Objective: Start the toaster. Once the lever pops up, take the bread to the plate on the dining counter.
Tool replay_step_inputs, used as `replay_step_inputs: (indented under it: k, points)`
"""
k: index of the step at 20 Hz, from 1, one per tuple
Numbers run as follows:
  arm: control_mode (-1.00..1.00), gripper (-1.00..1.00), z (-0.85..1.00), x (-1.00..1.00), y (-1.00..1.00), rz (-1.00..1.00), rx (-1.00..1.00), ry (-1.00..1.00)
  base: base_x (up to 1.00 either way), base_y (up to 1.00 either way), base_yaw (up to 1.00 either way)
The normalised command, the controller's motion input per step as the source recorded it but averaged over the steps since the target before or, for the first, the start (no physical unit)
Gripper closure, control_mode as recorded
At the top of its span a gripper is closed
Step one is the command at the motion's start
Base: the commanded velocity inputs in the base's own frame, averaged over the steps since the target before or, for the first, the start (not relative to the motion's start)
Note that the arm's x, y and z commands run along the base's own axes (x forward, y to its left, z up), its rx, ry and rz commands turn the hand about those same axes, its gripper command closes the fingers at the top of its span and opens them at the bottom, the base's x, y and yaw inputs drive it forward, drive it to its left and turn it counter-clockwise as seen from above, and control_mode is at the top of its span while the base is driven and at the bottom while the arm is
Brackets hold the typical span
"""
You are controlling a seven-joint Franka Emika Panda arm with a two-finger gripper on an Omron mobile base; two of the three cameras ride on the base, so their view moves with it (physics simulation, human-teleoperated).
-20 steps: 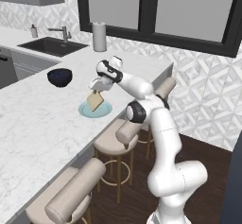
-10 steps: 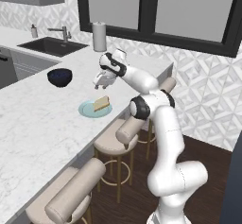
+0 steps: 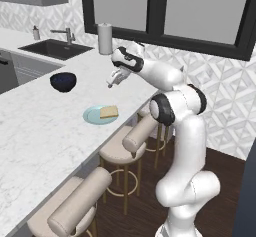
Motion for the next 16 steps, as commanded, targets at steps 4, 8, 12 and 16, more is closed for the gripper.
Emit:
replay_step_inputs:
  k: [4, 8, 12, 16]
  points:
    - [-1.00, -1.00, 0.14, -1.00, 0.00, 0.00, -0.11, -0.34, 0.00, 0.00, 0.00]
    - [-1.00, -1.00, 0.04, -1.00, 0.00, 0.00, -0.11, -0.29, 0.00, 0.00, 0.00]
    - [-1.00, -1.00, 0.27, -1.00, -0.05, -0.04, 0.00, -0.11, 0.00, 0.00, 0.00]
    - [-1.00, -1.00, 0.29, -1.00, -0.11, -0.06, 0.00, -0.02, 0.00, 0.00, 0.00]
